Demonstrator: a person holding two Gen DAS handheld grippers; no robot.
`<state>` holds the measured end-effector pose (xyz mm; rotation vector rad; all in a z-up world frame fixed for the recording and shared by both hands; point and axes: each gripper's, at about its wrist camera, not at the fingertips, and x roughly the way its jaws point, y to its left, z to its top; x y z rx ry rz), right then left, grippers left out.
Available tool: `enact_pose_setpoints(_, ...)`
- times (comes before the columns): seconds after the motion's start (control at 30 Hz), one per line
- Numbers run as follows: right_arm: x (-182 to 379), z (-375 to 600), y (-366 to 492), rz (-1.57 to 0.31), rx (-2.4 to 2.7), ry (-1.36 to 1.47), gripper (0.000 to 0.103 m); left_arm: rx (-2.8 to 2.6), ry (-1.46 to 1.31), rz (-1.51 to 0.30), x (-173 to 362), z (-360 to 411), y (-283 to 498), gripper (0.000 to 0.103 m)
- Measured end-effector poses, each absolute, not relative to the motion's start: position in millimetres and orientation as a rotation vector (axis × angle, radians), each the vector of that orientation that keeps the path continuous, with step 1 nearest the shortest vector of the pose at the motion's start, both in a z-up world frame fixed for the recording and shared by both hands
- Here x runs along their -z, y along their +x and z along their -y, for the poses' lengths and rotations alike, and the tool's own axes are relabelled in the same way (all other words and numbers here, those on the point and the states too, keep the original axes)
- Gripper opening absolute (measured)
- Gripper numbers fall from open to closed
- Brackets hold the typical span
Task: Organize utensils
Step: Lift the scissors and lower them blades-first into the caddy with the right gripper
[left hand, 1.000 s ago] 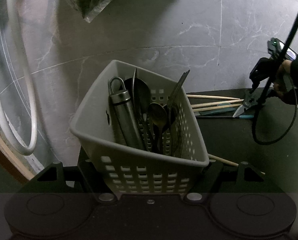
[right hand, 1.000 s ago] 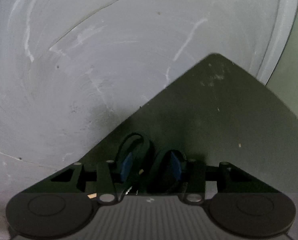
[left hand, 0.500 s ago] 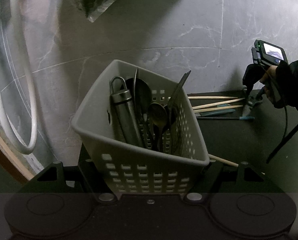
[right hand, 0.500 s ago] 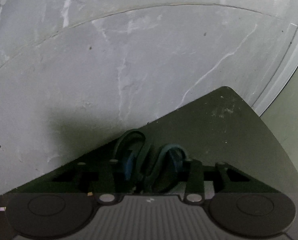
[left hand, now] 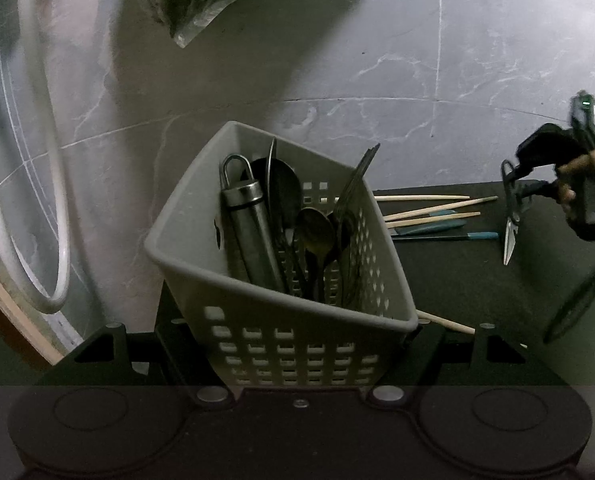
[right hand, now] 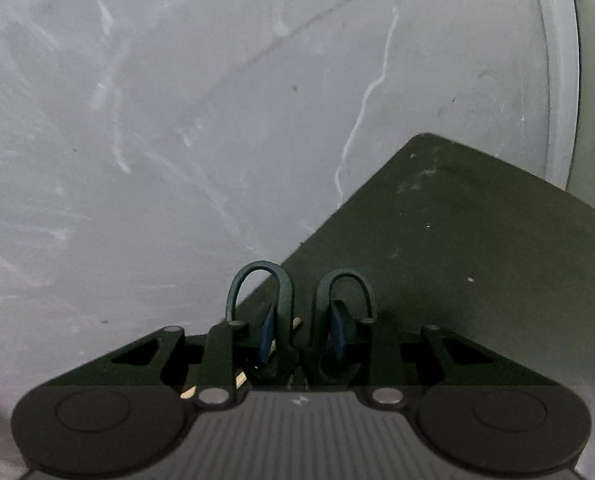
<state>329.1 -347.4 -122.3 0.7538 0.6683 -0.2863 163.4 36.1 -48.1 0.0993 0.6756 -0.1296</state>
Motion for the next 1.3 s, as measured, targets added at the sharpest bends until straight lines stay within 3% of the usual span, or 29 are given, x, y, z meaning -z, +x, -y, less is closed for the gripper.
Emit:
enact_pose_setpoints(0.27,80,337,253,-0.419,0.133,0.693,0.032,0.154,0.100,-0.658,49,-40,163,0.077)
enact_pose_setpoints(0.57,20,302,202,-0.257,0.038,0.526,0.032,0.184,0.105,-0.642,50,-46,163,0.076)
enact_pose_setpoints(0.97,-72,208,161,-0.127,-0.360,0.396,0.032,0.215,0.112,-0.628,50,-48,157,0.076)
enact_pose_setpoints(1.3,-73,134,161,-0.150,-0.643,0.313,0.032,0.234,0.121,-0.624,50,-49,149,0.076)
